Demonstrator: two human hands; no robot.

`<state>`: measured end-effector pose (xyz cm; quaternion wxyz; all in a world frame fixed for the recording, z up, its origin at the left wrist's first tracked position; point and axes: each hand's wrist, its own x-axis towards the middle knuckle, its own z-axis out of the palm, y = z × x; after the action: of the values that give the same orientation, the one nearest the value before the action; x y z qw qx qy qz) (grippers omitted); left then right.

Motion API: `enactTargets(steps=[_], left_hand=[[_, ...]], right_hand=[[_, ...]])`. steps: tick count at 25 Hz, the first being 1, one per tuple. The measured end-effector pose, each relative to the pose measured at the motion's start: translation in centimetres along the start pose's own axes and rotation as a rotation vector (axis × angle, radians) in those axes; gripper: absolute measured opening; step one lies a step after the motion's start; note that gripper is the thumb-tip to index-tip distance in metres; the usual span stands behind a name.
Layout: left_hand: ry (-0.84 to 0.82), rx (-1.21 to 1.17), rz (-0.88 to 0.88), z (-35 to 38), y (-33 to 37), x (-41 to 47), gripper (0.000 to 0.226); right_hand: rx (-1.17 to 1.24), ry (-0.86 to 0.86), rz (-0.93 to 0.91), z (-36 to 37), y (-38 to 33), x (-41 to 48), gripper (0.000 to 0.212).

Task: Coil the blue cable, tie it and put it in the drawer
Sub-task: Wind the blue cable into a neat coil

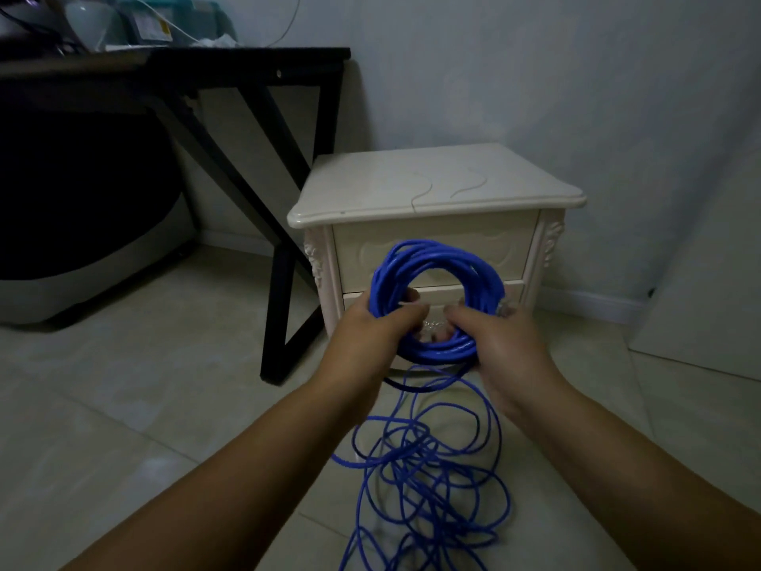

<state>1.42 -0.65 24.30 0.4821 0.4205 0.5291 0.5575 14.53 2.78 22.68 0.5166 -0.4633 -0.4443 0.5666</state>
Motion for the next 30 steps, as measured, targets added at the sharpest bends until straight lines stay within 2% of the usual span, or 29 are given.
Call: enactTargets(steps=[2,5,7,9,12,14,17,19,20,22,25,26,28,30], left_hand=[[-0.1,0.127,0.061,-1.6,0.9,0.4,0.037],[-0.373,0.675,0.196,-2.4,1.5,0.3,0.068],[-0.387,0.916,0.284,-1.5,0.6,0.2,0.062],[-0.254,0.969,0.343,-0.6,-0.3,0.4,0.036],[-0.061,0.882,0.362,-0.2,-1.0,1.2,0.013],[-0.017,0.715,0.298,-0.2,-0.8,1.5,0.01],[0.08,0.283,0.108,-0.3,-0.5,1.4,0.003],[0.132,0.017,-0.002,0.1,-0.5,1.4,0.008],[0.143,-0.079,-0.051,0.4,-0.7,1.3,0.01],[0.144,-0.183,-0.121,1.0,-1.4,0.9,0.013],[0.009,-0.151,-0.162,0.8,-1.7,0.7,0.007],[-0.101,-0.079,-0.158,0.2,-1.4,0.7,0.018],[-0.368,0.036,-0.14,-1.6,-0.4,0.9,0.057],[-0.546,0.055,-0.117,-3.2,1.0,0.7,0.075]], right_hand=[[-0.377,-0.053,-0.178,-0.5,-0.9,0.0,0.03],[-0.969,-0.188,-0.361,-0.4,-1.9,-0.4,0.028],[-1.218,-0.256,-0.37,0.3,-2.1,-0.9,0.034],[-1.312,-0.253,-0.407,0.8,-1.9,-1.3,0.031],[-1.15,-0.228,-0.432,0.3,-1.6,-1.0,0.023],[-0.892,-0.213,-0.304,-0.4,-1.7,-0.6,0.024],[-0.406,-0.187,-0.054,-0.8,-0.8,-0.4,0.028],[-0.111,-0.147,0.086,-0.3,0.5,-0.5,0.02],[0.032,-0.141,0.147,0.2,1.2,-0.6,0.012],[0.223,-0.119,0.21,0.8,2.1,-0.6,0.016],[0.254,-0.051,0.215,0.4,2.0,-0.1,0.001],[0.196,-0.031,0.192,0.0,1.7,0.2,0.005],[0.04,-0.005,0.126,-0.7,0.8,0.9,0.007],[-0.119,-0.011,0.084,-1.3,0.0,1.3,0.009]])
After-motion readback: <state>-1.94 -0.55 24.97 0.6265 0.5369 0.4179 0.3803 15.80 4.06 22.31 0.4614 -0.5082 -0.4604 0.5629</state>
